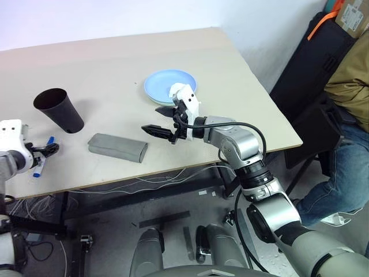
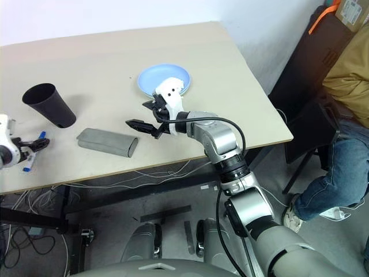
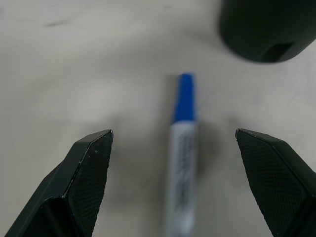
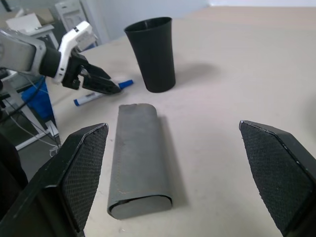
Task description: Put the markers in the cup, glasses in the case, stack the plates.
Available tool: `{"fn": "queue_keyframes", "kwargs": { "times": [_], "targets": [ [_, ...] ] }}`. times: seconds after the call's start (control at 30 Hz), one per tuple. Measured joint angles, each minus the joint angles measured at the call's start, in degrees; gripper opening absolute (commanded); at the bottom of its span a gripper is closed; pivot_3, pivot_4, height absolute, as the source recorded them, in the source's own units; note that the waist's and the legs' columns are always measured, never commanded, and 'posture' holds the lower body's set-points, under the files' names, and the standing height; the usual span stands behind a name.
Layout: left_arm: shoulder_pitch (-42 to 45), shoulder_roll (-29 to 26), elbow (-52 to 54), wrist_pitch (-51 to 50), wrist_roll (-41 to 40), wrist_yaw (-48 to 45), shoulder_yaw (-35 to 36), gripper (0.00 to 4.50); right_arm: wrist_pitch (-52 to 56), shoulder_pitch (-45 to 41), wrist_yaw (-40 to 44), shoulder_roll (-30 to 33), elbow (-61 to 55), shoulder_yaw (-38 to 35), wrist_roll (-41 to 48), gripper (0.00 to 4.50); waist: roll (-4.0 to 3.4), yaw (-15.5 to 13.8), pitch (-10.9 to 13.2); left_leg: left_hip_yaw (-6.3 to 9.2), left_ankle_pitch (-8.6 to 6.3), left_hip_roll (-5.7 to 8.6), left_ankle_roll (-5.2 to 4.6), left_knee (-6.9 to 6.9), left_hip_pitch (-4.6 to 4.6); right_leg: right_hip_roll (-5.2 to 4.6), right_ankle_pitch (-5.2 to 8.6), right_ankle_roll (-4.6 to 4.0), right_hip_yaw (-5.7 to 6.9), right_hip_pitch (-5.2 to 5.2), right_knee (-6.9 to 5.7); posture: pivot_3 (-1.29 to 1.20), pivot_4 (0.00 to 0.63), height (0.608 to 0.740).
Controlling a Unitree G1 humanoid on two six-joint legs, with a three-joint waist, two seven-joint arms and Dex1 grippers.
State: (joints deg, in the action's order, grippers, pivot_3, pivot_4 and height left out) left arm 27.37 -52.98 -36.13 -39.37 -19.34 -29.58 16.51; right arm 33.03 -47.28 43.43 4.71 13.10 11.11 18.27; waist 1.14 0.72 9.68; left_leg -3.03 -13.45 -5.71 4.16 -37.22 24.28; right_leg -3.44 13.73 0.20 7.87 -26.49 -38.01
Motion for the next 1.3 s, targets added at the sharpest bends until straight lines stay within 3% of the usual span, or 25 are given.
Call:
{"fn": "queue_keyframes", "kwargs": {
  "times": [0.2,0.43,0.7,0.9,1.07,1.3],
  "targets": [
    [0.3,0.2,-0.4,0.6,2.2,-1.9,-1.2,4.17,1.2,0.0,-1.2,1.3,-0.8,-0.2,0.0,4.47,-0.04,0.0,0.0,-0.01,0.00,0.00,0.00,0.00,-0.17,-0.03,0.09,0.16,-0.02,0.10,-0.07,0.00,0.150,0.706],
    [-1.9,-2.4,7.5,-10.1,3.7,-3.1,-3.8,4.17,1.8,0.2,-2.4,1.4,-1.5,-0.3,0.0,4.47,-0.10,0.4,0.0,-0.21,0.00,0.05,0.00,0.04,-0.31,-0.10,0.11,0.19,-0.22,0.15,-0.06,0.00,0.150,0.706],
    [-2.6,-3.9,9.4,-19.5,3.6,-3.1,-1.8,4.17,1.7,0.3,-2.8,1.1,-1.5,-0.1,-0.1,4.47,-0.09,1.5,0.0,-0.71,-0.01,0.03,0.00,0.28,-0.76,-0.02,0.12,0.22,-0.78,0.16,-0.12,0.00,0.150,0.706],
    [-4.9,-4.8,9.7,-20.3,3.6,-4.0,-0.2,4.17,1.5,0.6,-3.2,1.1,-1.5,0.0,-1.0,4.47,-0.09,2.4,0.0,-1.05,-0.01,-0.02,0.00,0.35,-0.96,0.01,0.11,0.23,-1.07,0.12,-0.17,0.00,0.150,0.706],
    [-5.9,-5.1,9.7,-20.3,3.3,-4.9,0.2,3.00,1.5,0.7,-3.3,1.0,-1.5,0.2,-1.3,4.50,-0.10,3.1,0.0,-1.18,-0.01,-0.02,0.00,0.44,-1.10,0.01,0.11,0.23,-1.21,0.12,-0.19,0.00,0.150,0.706],
    [-7.8,-5.1,12.1,-22.8,1.9,-6.2,1.2,0.66,1.5,0.8,-3.7,1.0,-0.9,0.4,-2.3,4.50,-0.11,3.4,0.0,-1.49,-0.01,-0.07,0.01,0.74,-1.46,0.12,0.11,0.23,-1.55,0.12,-0.21,0.00,0.150,0.706]
  ]
}}
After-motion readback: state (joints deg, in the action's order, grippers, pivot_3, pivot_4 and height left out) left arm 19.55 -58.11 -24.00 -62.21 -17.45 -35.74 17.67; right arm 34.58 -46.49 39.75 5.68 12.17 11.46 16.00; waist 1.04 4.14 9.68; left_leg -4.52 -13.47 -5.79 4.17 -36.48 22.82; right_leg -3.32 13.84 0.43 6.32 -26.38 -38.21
